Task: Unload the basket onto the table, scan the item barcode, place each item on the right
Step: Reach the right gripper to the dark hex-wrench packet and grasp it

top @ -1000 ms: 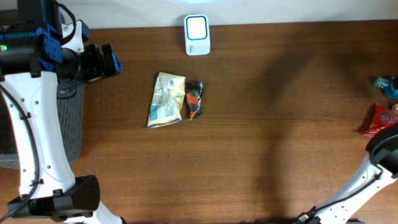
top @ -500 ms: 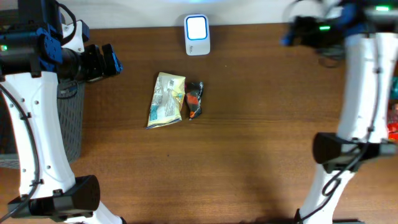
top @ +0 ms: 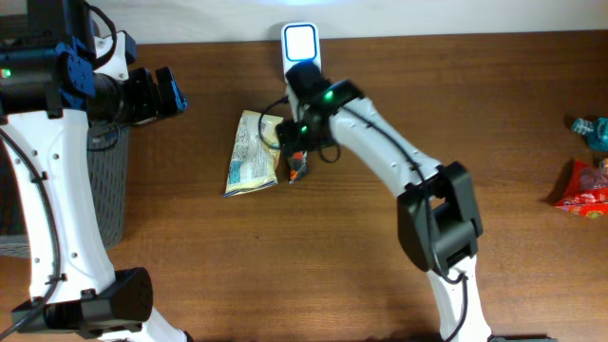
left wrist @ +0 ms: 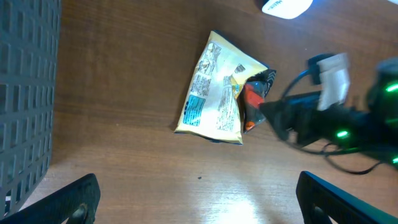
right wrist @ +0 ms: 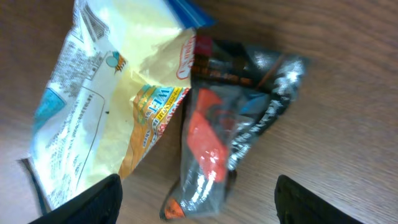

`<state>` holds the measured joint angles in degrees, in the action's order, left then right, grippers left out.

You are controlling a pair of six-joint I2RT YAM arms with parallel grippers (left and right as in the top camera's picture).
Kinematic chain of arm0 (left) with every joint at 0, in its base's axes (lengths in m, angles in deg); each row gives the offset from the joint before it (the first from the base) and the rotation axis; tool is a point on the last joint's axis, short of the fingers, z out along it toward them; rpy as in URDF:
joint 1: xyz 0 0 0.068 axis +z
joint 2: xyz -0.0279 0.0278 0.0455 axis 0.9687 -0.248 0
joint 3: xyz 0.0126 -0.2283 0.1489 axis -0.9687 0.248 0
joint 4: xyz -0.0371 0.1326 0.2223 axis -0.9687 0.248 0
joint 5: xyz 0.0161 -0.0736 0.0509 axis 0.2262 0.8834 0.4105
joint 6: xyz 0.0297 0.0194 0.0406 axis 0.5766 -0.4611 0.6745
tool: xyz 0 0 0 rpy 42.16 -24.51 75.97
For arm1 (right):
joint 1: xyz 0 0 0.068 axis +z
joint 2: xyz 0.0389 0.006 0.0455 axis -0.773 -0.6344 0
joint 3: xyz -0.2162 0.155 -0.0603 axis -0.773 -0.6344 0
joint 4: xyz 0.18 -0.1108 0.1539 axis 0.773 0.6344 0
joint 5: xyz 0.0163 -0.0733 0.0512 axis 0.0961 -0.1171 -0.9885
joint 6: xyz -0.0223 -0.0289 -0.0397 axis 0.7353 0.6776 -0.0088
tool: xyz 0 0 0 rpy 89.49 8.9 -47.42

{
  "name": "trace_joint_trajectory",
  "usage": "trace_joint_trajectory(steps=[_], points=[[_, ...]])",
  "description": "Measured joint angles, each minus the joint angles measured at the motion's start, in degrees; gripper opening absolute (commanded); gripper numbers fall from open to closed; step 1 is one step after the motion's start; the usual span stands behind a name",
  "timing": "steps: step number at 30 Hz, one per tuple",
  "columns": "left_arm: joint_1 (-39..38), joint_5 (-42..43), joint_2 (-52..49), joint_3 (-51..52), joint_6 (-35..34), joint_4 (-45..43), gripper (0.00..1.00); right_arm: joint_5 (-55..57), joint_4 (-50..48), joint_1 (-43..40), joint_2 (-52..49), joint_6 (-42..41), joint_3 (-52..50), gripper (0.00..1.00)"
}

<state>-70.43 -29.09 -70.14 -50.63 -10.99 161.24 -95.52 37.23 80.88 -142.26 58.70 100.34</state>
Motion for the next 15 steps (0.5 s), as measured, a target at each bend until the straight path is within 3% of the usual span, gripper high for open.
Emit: trace_joint_trajectory(steps=[2, 5, 12, 15], points=[[0.0, 0.0, 0.0, 0.0, 0.0, 0.0, 0.99, 3.8, -2.4, 2.6, 0.0, -2.9, -2.3, 0.77], [0.0, 0.0, 0.0, 0.0, 0.0, 0.0, 0.99, 6.9, -4.8, 4.3, -0.5, -5.1, -4.5, 0.64], [0.0, 0.0, 0.0, 0.0, 0.0, 0.0, 0.99, 12.2, -3.1, 4.3, -3.7, -9.5, -4.9, 0.64], [0.0, 0.0, 0.0, 0.0, 0.0, 0.0, 0.99, 15.5, -1.3, 4.0, -3.7, -13.2, -5.0, 0.73]])
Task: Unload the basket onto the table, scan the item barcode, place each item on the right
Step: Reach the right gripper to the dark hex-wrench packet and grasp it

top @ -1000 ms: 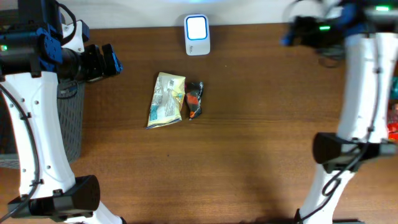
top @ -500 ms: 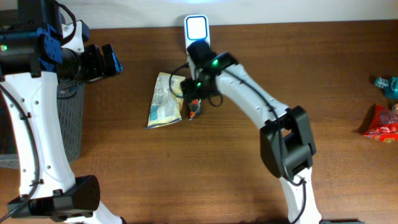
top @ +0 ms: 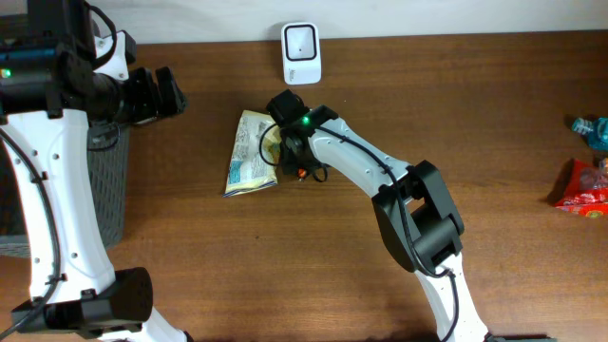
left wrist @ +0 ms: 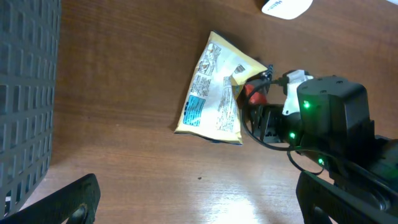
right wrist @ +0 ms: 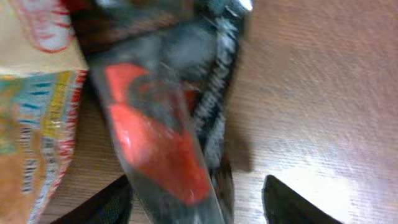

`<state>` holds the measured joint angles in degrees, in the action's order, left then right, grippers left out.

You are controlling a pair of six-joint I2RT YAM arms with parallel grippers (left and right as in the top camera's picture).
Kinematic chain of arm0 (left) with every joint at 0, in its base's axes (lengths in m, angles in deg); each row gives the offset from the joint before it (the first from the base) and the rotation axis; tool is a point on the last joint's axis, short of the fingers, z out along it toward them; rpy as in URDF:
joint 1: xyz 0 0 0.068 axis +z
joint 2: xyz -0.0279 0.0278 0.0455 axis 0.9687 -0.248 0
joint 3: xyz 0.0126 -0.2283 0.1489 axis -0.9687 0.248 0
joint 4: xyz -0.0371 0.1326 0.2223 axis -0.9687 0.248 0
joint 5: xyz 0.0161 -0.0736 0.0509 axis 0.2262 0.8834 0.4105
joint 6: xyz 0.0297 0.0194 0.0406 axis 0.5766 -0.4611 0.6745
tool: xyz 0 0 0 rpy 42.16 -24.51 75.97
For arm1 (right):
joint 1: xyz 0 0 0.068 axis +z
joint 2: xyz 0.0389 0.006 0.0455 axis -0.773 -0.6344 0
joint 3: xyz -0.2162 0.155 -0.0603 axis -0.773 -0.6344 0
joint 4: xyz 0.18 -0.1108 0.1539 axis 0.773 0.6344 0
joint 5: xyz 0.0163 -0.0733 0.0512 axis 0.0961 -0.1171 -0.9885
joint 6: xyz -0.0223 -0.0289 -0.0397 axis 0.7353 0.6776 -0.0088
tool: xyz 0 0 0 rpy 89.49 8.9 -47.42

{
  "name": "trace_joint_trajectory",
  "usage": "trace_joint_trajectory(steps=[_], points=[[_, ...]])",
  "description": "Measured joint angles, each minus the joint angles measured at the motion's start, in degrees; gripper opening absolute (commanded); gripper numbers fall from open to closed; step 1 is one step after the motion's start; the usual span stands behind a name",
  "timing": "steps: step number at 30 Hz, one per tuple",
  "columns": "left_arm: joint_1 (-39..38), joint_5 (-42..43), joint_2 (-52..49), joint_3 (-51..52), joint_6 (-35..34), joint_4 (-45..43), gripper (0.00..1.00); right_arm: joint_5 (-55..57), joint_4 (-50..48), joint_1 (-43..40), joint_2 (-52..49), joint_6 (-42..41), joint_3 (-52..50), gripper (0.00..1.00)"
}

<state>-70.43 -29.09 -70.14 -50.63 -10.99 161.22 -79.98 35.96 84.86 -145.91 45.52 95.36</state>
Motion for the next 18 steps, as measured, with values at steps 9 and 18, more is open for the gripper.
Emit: trace_joint_trajectory(steps=[9, 18], points=[[0.0, 0.0, 0.0, 0.0, 0.0, 0.0, 0.99, 1.4, 7.3, -7.4, 0.0, -3.0, -0.1, 0.86], [0.0, 0.0, 0.0, 0.0, 0.0, 0.0, 0.99, -3.3, 4.5, -7.4, 4.0, 5.5, -0.2, 0.98]])
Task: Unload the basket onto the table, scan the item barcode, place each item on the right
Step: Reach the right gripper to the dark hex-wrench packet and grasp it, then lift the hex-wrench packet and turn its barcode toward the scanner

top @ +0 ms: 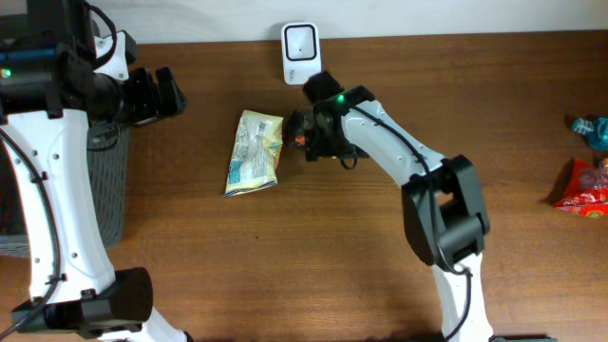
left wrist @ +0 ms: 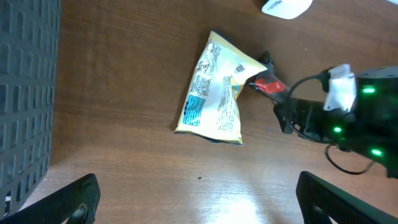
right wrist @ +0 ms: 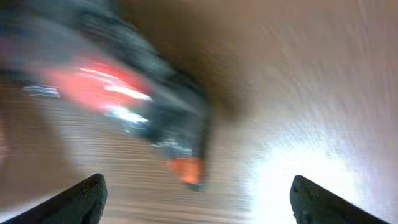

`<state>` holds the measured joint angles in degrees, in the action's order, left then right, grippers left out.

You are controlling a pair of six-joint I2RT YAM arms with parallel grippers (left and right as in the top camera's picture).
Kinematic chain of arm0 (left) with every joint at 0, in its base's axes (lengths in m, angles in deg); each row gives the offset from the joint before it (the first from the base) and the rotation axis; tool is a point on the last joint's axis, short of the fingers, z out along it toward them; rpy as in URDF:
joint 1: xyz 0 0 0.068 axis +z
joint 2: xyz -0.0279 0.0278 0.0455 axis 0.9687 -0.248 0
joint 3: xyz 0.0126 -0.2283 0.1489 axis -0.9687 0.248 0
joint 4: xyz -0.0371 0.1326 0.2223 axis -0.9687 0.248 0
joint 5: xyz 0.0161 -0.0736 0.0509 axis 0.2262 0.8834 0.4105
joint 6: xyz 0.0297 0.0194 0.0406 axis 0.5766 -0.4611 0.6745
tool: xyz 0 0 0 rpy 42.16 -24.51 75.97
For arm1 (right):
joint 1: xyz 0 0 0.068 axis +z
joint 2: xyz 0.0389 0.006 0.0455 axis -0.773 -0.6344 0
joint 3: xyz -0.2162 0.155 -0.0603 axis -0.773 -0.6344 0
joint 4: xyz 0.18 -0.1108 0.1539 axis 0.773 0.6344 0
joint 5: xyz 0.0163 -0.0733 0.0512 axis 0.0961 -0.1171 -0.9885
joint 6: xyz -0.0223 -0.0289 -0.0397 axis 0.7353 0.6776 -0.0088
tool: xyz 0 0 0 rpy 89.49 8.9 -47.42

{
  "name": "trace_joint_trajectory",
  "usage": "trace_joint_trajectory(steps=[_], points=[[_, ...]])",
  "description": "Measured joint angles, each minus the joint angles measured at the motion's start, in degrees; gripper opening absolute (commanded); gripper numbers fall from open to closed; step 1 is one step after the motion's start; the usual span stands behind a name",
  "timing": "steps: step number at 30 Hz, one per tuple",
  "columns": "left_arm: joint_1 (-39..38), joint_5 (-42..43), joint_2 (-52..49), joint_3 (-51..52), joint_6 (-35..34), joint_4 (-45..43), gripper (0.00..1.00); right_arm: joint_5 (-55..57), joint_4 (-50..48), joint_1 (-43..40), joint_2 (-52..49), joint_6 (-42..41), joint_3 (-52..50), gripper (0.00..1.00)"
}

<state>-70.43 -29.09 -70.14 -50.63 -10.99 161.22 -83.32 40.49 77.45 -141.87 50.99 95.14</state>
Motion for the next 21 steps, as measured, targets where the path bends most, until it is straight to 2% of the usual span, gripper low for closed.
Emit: trace_joint_trajectory(steps=[4, 6, 9, 10, 11, 13, 15, 17, 21], points=[[0.0, 0.0, 0.0, 0.0, 0.0, 0.0, 0.99, -4.4, -7.7, 1.7, 2.0, 19.0, 0.1, 0.99], [0.0, 0.0, 0.0, 0.0, 0.0, 0.0, 0.99, -5.0, -10.8, 2.0, 1.9, 26.1, 0.0, 0.99], [0.0, 0.0, 0.0, 0.0, 0.0, 0.0, 0.99, -5.0, -14.6, 1.5, 0.8, 32.5, 0.1, 0.99], [0.0, 0.0, 0.0, 0.0, 0.0, 0.0, 0.99, -4.9, -15.1, 1.2, 0.2, 33.3, 0.1, 0.99], [0.0, 0.0, 0.0, 0.0, 0.0, 0.0, 0.99, -4.9, -16.1, 0.6, -1.1, 34.4, 0.1, 0.95], [0.0, 0.0, 0.0, 0.0, 0.0, 0.0, 0.99, -4.8, -16.2, -0.3, -3.0, 35.5, 0.1, 0.74], [0.0, 0.0, 0.0, 0.0, 0.0, 0.0, 0.99, -4.8, -15.6, -0.7, -3.8, 35.5, 0.0, 0.72], [0.0, 0.0, 0.0, 0.0, 0.0, 0.0, 0.99, -4.8, -14.9, -0.8, -4.2, 34.9, 0.0, 0.61], [0.0, 0.0, 0.0, 0.0, 0.0, 0.0, 0.99, -4.9, -12.1, -0.8, -4.3, 32.7, 0.1, 0.59]])
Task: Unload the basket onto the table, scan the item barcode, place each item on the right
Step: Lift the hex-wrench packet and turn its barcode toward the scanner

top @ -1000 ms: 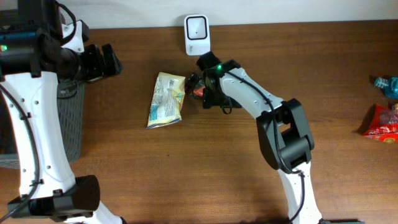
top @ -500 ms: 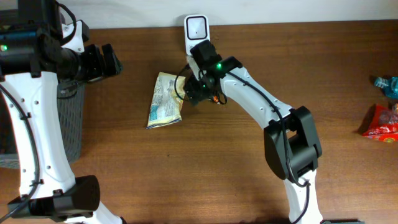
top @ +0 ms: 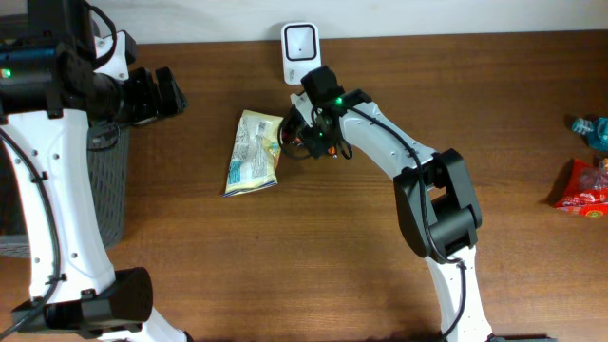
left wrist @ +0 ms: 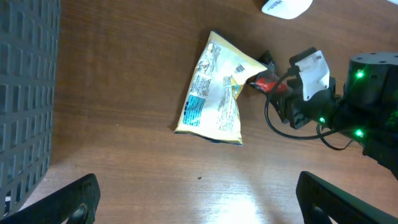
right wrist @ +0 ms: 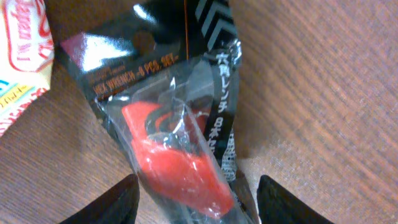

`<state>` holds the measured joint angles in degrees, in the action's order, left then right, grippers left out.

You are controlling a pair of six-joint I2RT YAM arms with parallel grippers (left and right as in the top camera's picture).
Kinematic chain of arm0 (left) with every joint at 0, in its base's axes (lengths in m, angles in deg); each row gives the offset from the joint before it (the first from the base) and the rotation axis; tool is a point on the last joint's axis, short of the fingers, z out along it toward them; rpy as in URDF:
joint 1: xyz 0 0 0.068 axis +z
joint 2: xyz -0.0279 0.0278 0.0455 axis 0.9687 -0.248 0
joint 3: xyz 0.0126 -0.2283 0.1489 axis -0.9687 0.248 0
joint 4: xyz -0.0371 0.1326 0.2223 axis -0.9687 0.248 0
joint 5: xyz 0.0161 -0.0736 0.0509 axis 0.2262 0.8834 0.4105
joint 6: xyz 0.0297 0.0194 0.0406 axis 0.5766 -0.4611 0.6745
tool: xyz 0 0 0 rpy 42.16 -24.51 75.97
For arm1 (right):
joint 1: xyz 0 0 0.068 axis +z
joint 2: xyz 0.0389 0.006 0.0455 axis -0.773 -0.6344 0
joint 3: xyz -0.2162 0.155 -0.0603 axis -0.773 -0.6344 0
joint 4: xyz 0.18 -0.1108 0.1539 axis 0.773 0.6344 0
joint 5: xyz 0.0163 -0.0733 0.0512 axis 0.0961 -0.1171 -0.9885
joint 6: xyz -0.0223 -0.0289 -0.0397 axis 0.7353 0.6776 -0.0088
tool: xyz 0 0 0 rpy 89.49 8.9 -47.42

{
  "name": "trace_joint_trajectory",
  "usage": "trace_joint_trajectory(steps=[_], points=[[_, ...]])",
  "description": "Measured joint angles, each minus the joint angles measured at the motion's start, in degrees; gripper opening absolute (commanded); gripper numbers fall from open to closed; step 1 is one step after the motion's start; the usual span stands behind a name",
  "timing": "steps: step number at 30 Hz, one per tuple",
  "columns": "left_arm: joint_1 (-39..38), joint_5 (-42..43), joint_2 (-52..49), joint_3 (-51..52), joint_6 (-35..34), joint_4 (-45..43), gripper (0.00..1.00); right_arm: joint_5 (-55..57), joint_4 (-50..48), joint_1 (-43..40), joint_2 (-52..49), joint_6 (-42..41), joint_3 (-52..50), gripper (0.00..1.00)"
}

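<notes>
A black packet with a red tool inside lies on the wooden table beside a yellow snack bag. My right gripper is low over the packet. Its jaws straddle the packet's lower end, open, and wood shows between the packet and the right finger. The white scanner stands at the table's back edge, just behind this gripper. My left gripper hangs open high above the table's left side, looking down on bag and packet.
A grey mesh basket stands off the table's left edge, below the left arm. A red snack pack and a teal item lie at the far right. The yellow bag's corner lies close to the packet.
The right wrist view was blurred with the jaws wide; now it is sharp, with the jaws narrower on either side of the packet. The gripper sits slightly nearer the scanner. The left arm is unchanged.
The right gripper hung open over the packet, which lay along the yellow bag's right edge. Then it was down at the packet. Later the packet lay turned, pointing away from the bag's upper right corner. It lies there now, between the open jaws.
</notes>
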<state>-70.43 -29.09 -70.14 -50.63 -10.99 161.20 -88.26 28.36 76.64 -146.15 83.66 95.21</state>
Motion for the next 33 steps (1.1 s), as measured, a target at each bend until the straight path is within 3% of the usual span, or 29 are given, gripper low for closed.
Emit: trace_joint_trajectory(steps=[8, 11, 14, 21, 25, 33], points=[[0.0, 0.0, 0.0, 0.0, 0.0, 0.0, 0.99, 0.0, 16.7, 0.0, 0.7, -11.3, 0.0, 0.60], [0.0, 0.0, 0.0, 0.0, 0.0, 0.0, 0.99, 0.4, 12.4, 0.3, 3.9, -12.6, 0.7, 0.60], [0.0, 0.0, 0.0, 0.0, 0.0, 0.1, 0.99, 0.6, 3.2, 0.3, 5.3, -7.4, 2.4, 0.60], [0.0, 0.0, 0.0, 0.0, 0.0, 0.0, 0.99, -2.9, -1.6, 0.3, 0.3, 1.0, 2.4, 0.50], [0.0, 0.0, 0.0, 0.0, 0.0, 0.0, 0.99, -4.2, 1.0, 0.3, -1.7, 0.4, 2.4, 0.50], [0.0, 0.0, 0.0, 0.0, 0.0, 0.0, 0.99, -3.5, 14.0, 0.3, -1.6, -12.4, 5.0, 0.51]])
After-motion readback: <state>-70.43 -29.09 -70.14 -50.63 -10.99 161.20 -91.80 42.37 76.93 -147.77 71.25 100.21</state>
